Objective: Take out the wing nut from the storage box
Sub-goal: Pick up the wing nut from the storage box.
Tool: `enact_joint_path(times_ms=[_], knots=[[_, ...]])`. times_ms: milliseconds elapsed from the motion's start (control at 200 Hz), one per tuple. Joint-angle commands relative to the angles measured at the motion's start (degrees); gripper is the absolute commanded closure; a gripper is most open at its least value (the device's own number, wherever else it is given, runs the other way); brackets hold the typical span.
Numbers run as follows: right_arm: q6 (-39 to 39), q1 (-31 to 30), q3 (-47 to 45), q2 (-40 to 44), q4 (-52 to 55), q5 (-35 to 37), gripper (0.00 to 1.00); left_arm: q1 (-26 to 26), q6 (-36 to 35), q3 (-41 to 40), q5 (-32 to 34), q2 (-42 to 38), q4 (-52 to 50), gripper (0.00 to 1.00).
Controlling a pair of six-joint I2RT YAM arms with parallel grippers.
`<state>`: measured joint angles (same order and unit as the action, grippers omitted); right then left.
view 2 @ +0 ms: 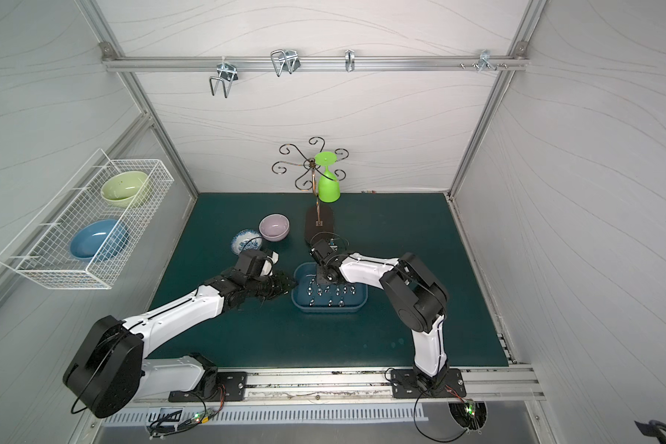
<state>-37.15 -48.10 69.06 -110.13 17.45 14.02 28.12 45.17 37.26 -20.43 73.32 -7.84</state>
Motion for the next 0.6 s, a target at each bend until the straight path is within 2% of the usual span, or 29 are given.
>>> enact_joint_path(times_ms=[0,145,345,595], knots=[[-0.41,-0.33,0.95,-1.75,0.3,0.22,0.9,-0.35,-0.96,-0.17,0.27,-1.14,1.77,0.57],[-0.08,-0.42,1.26,-1.85,0.3,0.39,0.91,-0.39,-0.93,-0.07,0.27,-0.88,1.86,0.57],[0.19,-0.6,1.12,-1.73,0.08,0.95,1.0,-0.43,-0.77,0.0,0.24,-0.39,2.21,0.57],[2.23,-1.6,-0.3,2.37,0.39,4.06,1.0,-0.36,-0.89,0.78,-0.75,0.82,2.49,0.57]])
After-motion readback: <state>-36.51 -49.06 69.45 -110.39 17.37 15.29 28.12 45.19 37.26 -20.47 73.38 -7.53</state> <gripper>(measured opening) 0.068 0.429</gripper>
